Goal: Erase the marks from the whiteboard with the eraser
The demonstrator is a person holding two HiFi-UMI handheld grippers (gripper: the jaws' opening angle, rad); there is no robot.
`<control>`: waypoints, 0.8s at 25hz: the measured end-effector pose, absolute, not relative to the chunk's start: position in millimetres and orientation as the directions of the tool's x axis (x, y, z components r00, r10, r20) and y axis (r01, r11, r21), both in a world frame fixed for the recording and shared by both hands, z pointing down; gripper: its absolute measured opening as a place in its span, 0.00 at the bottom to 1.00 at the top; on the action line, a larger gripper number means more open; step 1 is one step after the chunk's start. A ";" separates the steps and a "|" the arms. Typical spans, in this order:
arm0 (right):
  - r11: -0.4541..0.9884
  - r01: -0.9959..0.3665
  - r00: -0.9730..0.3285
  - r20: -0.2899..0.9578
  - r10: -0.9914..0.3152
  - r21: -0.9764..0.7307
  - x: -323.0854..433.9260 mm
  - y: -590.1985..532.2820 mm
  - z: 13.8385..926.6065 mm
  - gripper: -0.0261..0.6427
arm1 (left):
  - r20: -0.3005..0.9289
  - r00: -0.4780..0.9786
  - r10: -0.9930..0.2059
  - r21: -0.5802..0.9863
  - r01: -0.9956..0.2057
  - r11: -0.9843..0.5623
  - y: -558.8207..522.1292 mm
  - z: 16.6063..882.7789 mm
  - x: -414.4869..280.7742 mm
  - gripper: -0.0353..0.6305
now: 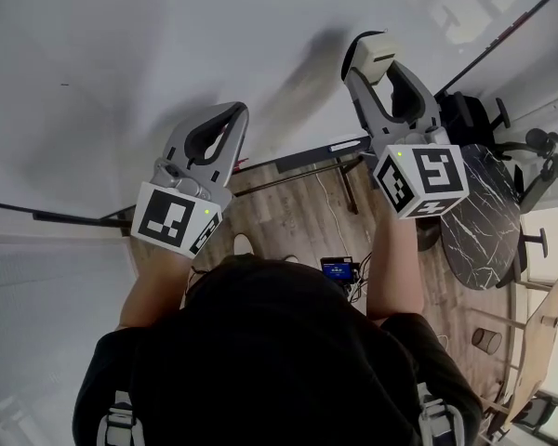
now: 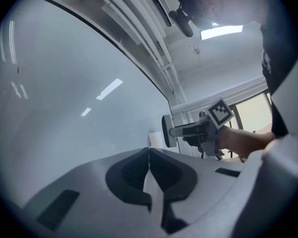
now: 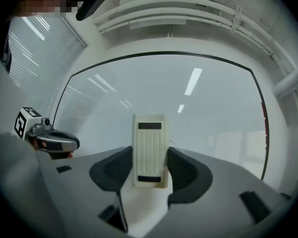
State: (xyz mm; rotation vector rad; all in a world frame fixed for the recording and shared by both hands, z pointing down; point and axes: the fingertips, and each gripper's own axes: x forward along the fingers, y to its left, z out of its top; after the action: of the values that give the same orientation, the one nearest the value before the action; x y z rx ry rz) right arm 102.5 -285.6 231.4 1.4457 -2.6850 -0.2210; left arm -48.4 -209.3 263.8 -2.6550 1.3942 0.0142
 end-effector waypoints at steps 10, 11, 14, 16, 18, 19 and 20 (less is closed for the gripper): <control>0.642 -0.744 -0.645 0.054 -0.763 0.185 72.9 -264.8 250.1 0.37 | -0.047 0.531 -0.846 -0.111 -0.845 -0.524 -204.9 261.5 -58.6 0.06; 0.655 -0.734 -0.658 0.053 -0.752 0.178 70.3 -262.2 253.9 0.37 | -0.043 0.530 -0.847 -0.109 -0.845 -0.523 -204.9 264.6 -59.4 0.06; 0.684 -0.710 -0.687 0.047 -0.725 0.170 58.3 -248.7 272.3 0.37 | -0.039 0.537 -0.843 -0.103 -0.841 -0.531 -198.7 283.2 -64.5 0.06; 0.694 -0.701 -0.699 0.040 -0.714 0.164 54.7 -243.7 277.8 0.37 | -0.041 0.547 -0.836 -0.103 -0.834 -0.541 -196.9 287.6 -64.1 0.06; 0.709 -0.689 -0.715 0.023 -0.699 0.151 52.3 -240.4 278.6 0.37 | -0.041 0.558 -0.829 -0.105 -0.827 -0.552 -196.8 287.3 -62.1 0.06; 0.717 -0.682 -0.723 0.017 -0.691 0.144 50.9 -238.6 279.9 0.37 | -0.041 0.563 -0.826 -0.106 -0.824 -0.557 -196.6 287.9 -61.5 0.06; 0.724 -0.676 -0.729 0.015 -0.684 0.137 49.6 -236.6 282.9 0.37 | -0.042 0.568 -0.822 -0.107 -0.821 -0.561 -196.0 290.0 -61.2 0.06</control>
State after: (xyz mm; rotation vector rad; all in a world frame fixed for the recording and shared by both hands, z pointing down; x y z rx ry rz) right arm 49.6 -236.6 282.9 1.1288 -2.8566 -0.1883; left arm -61.2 -196.0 290.0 -2.6789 1.4097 -0.0196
